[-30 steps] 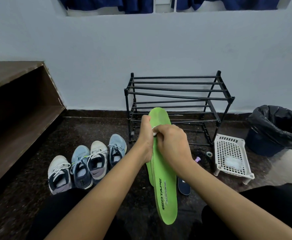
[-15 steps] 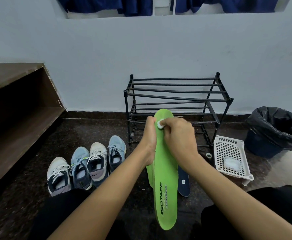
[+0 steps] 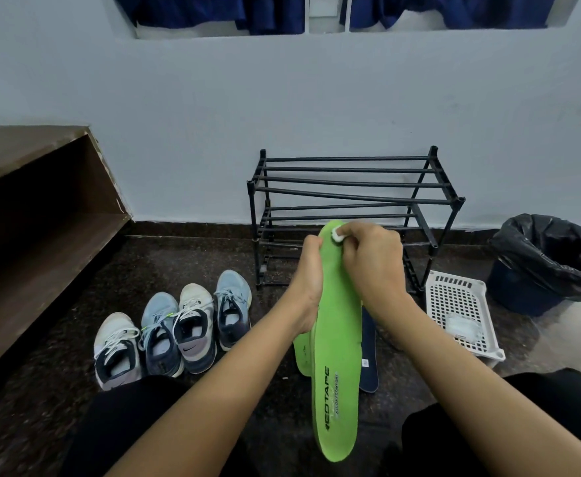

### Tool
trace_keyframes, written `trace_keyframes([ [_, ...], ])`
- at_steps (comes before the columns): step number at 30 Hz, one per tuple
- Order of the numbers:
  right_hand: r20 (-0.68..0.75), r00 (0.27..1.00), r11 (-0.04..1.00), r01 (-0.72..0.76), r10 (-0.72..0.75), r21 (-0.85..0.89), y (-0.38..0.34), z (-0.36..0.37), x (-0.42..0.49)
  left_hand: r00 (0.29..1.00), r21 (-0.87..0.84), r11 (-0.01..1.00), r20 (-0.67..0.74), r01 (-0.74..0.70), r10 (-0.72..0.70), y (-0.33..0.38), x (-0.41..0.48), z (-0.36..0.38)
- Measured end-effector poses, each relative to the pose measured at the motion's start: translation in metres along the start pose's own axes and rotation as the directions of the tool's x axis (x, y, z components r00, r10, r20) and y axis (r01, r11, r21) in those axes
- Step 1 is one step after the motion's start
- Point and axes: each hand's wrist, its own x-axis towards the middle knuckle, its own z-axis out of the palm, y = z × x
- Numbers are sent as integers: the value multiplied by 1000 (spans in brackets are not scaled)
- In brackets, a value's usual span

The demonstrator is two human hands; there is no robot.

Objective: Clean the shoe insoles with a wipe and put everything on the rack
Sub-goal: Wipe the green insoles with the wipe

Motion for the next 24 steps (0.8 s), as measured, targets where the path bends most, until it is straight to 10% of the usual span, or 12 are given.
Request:
trace_keyframes([
  [10, 195, 974, 990, 127, -114, -54, -17, 19, -34, 992, 1, 998, -116, 58, -58, 13, 7, -18],
  [24, 24, 1000, 1000, 8, -9, 26, -12, 6, -5, 1000, 14, 1000, -3, -12, 12, 4, 4, -9],
])
